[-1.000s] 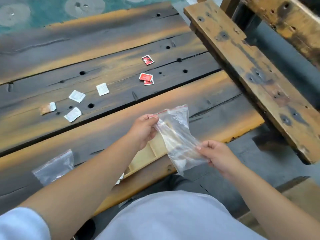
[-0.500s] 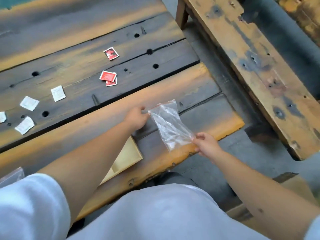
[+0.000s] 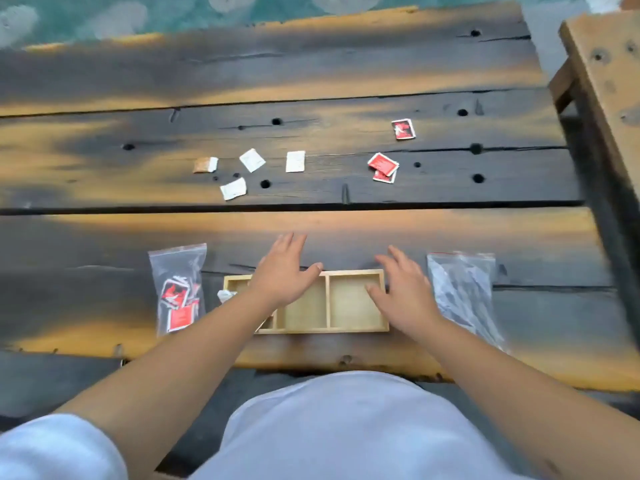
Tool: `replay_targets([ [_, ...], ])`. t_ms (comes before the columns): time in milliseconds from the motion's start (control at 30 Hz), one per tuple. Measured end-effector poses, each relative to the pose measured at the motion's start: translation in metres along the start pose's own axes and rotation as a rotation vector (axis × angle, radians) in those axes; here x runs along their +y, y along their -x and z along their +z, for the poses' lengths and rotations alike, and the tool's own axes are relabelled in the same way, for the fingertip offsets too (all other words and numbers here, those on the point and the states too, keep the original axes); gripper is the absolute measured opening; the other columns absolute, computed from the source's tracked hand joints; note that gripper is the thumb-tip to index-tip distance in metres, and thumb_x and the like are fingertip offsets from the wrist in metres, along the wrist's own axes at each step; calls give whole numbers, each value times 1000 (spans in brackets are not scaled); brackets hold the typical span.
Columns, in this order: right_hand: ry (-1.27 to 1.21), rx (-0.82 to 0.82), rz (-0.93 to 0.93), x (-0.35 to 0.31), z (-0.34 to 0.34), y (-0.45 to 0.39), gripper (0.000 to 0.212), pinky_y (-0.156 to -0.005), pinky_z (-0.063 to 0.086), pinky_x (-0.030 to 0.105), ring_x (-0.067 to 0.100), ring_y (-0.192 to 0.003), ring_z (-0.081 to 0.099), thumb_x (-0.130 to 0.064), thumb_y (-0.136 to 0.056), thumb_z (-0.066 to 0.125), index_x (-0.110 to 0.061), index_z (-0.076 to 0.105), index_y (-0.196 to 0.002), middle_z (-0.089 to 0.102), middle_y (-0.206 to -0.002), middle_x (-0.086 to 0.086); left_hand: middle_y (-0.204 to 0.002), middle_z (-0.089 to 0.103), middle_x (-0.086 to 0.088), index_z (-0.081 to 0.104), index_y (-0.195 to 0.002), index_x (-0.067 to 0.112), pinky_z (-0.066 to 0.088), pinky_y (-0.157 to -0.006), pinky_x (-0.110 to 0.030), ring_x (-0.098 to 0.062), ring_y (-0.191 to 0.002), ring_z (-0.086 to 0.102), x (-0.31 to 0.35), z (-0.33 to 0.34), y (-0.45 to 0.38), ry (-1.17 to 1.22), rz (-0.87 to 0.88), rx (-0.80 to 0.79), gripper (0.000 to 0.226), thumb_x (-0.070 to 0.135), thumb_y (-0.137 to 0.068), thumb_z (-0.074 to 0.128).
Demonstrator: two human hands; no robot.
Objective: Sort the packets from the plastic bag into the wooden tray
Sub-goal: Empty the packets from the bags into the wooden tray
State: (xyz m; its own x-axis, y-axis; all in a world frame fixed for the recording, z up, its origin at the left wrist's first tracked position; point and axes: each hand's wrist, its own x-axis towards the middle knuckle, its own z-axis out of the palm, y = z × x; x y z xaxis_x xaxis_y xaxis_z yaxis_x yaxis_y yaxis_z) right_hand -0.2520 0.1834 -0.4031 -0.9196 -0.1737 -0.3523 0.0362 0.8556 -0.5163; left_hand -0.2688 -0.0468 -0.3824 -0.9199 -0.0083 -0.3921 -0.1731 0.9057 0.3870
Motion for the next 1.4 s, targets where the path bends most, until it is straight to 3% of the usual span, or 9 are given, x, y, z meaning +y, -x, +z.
replay_targets([
  [167,220,-231,-401,-130,54,-39,70,-117,20,47,22,-151,11,-50,-92,51,-27,25,-152,11,-165,2,-163,12,-5,15,-154,19,17,-119,-42,-21,-151,7,-119,-35,32,58,-197,89,77,53,-93,47],
  [333,260,-332,-463,-231,129,-70,69,-117,22,47,25,-151,14,-47,-92,53,-24,27,-151,15,-164,7,-162,18,-7,20,-153,15,21,-119,-42,-20,-150,10,-238,-58,34,40,-245,46,71,48,-95,47],
  [567,547,-395,-502,-311,210,-125,54,-107,35,44,29,-140,33,-40,-95,47,-22,38,-145,36,-155,5,-161,18,-10,23,-152,20,26,-116,-46,-27,-148,16,-341,-70,-7,-223,50,-224,72,56,-92,37],
  [733,479,-433,-285,-330,227,-149,41,-94,46,43,34,-120,51,-31,-98,40,-17,44,-137,56,-135,10,-164,0,-5,21,-152,21,17,-118,-52,-25,-151,3,-366,-76,-31,-297,175,-350,65,52,-97,34],
  [800,364,-418,-138,-337,231,-159,50,-86,49,44,38,-114,57,-30,-97,43,-20,32,-145,56,-132,13,-164,2,-4,29,-148,20,15,-118,-54,-25,-151,2,-372,-83,-38,-341,252,-349,58,50,-98,33],
  [1067,376,-245,22,-345,252,-164,24,-75,46,39,33,-106,55,-31,-96,51,-14,55,-113,57,-116,11,-162,17,-6,46,-131,18,28,-106,-43,-24,-145,19,-390,-90,-52,-526,512,-231,49,49,-95,37],
  [1233,113,-278,158,-356,248,-163,26,-66,49,33,31,-85,64,-34,-97,48,-15,67,-94,71,-95,10,-162,16,-4,35,-144,19,21,-113,-45,-22,-149,11,-381,-92,-41,-282,379,-319,54,42,-96,42],
  [1300,42,-266,152,-364,237,-157,28,-66,52,34,31,-84,65,-32,-95,52,-12,71,-89,71,-88,10,-155,31,-1,43,-139,20,26,-110,-44,-21,-143,24,-372,-101,-29,-74,297,-256,47,36,-95,46],
  [1400,-55,-204,89,-381,219,-138,23,-64,47,31,28,-80,64,-29,-92,58,-13,70,-80,69,-76,5,-112,60,2,59,-112,18,44,-86,-30,-11,-100,55,-352,-122,-6,324,90,-117,19,23,-95,53],
])
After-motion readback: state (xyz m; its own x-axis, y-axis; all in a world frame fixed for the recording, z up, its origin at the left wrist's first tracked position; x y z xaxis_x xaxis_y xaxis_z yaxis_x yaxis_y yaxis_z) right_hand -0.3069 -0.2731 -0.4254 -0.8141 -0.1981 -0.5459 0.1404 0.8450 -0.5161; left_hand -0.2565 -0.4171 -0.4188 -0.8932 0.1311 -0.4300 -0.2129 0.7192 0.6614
